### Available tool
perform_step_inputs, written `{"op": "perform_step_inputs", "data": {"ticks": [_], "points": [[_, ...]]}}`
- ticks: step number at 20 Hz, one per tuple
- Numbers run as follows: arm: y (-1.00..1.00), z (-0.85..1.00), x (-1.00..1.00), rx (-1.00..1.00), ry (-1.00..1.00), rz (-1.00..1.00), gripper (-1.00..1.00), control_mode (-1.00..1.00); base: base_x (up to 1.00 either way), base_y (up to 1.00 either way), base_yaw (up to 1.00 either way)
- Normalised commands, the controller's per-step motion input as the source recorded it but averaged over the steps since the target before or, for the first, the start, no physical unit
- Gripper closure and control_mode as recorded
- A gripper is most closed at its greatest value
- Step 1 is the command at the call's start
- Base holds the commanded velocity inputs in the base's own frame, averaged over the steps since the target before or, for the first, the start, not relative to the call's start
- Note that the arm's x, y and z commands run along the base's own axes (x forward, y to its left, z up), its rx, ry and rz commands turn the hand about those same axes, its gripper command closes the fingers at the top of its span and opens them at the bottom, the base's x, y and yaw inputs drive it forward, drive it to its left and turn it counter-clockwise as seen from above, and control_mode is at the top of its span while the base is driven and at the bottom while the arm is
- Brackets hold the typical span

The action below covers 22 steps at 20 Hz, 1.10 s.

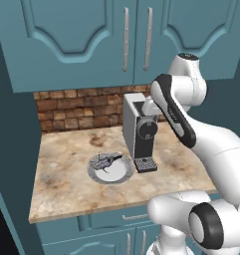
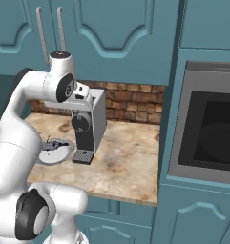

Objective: Place the fish on the counter behind the older fish on the same shelf of the fridge to maintain FIFO order. Close the fridge door when finished.

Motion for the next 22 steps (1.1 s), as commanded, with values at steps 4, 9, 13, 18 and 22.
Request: {"op": "perform_step_inputs", "data": {"ticks": [4,9,13,18,22], "points": [[0.0,-0.03,-0.02,0.0,0.0,0.0,-1.0,-1.0,0.0,0.0,0.0],[0.59,-0.53,-0.34,-0.02,0.0,-0.22,-1.0,-1.0,0.0,0.0,0.0],[1.0,-0.6,-0.5,0.0,0.0,-0.31,-1.0,-1.0,0.0,0.0,0.0],[1.0,-0.51,-0.07,0.0,0.0,-0.32,-1.0,-1.0,0.0,0.0,0.0],[0.93,-0.21,0.57,0.06,0.0,-0.3,-1.0,-1.0,0.0,0.0,0.0]]}}
